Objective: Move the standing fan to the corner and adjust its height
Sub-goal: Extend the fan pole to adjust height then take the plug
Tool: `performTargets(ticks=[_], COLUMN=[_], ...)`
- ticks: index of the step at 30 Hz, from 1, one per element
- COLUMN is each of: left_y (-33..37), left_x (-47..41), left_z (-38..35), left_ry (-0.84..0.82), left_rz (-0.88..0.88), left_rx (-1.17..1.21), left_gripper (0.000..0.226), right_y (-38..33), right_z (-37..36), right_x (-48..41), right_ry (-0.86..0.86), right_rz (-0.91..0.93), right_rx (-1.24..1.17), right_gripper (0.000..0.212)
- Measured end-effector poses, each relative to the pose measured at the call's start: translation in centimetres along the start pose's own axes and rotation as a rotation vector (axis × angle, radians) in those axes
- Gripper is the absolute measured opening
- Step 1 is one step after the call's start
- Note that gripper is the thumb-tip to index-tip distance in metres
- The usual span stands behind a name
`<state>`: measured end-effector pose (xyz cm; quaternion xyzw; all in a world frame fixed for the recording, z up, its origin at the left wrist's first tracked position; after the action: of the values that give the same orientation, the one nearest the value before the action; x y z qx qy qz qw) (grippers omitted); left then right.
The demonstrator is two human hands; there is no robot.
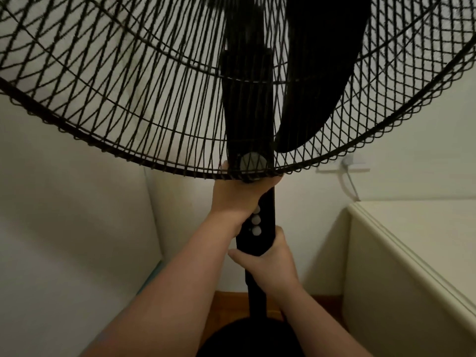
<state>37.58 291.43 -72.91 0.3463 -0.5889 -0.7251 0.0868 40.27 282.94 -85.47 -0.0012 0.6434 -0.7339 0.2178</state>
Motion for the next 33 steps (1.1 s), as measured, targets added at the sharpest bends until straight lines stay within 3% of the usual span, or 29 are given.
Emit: performTargets(ticks=[5,8,10,12,16,18,21,26,33], left_y=[0.1,0.1,0.1,0.0,-1.0,-2.0,-3.7,-6.1,-6.6], left_x=[-0.1,-0.1,0.1,0.1,0.4,0.8,1.5,2.2,1.3], left_z=[-0.3,-0.3,-0.3,-0.3,-0.4,-0.3,0.1,-0.1,0.0], left_ry=[-0.011,-0.023,-0.033,-0.036,-0.084,-0.147,-0.176,-0.125,-0.114], left_rz=[-0.002,0.023,0.052,0.082,0.133,0.132,0.088,0.064,0.044], left_rx=[-0.003,0.021,0.047,0.075,0.126,0.162,0.150,0.030,0.055], left_gripper=[0.037,0.038,0.041,0.042,0.028,0.023,0.046,0.069,0.066], right_y=[0.4,2.1,3.8,5.6,7.0,7.0,7.8,9.8,11.4], right_z=[0.6,1.2,1.7,1.6,0.6,0.1,-0.3,-1.2,-2.4], right_x=[1.0,3.1,4.4,4.9,5.0,4.9,4.9,5.0,4.7], right_ry=[-0.053,0.121,0.179,0.070,-0.154,-0.213,-0.284,-0.290,-0.209], right_rz=[0.006,0.089,-0.001,-0.169,-0.306,-0.283,-0.301,-0.402,-0.362], right_rx=[0.057,0.280,0.284,0.239,0.297,0.337,0.400,0.452,0.478], right_gripper=[0.061,0.052,0.038,0.026,0.058,0.055,0.056,0.066,0.061])
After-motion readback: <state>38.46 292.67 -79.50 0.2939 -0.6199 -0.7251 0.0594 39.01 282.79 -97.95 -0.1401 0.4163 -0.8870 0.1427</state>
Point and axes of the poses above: each hand's wrist, its own x-axis away from the middle knuckle, its own z-axis out of the back of the hand, y = z × x, the point moved 3 cm from there along -x, towards the middle knuckle, and after that the axes turned 3 degrees about x, right-handed, at the moved point
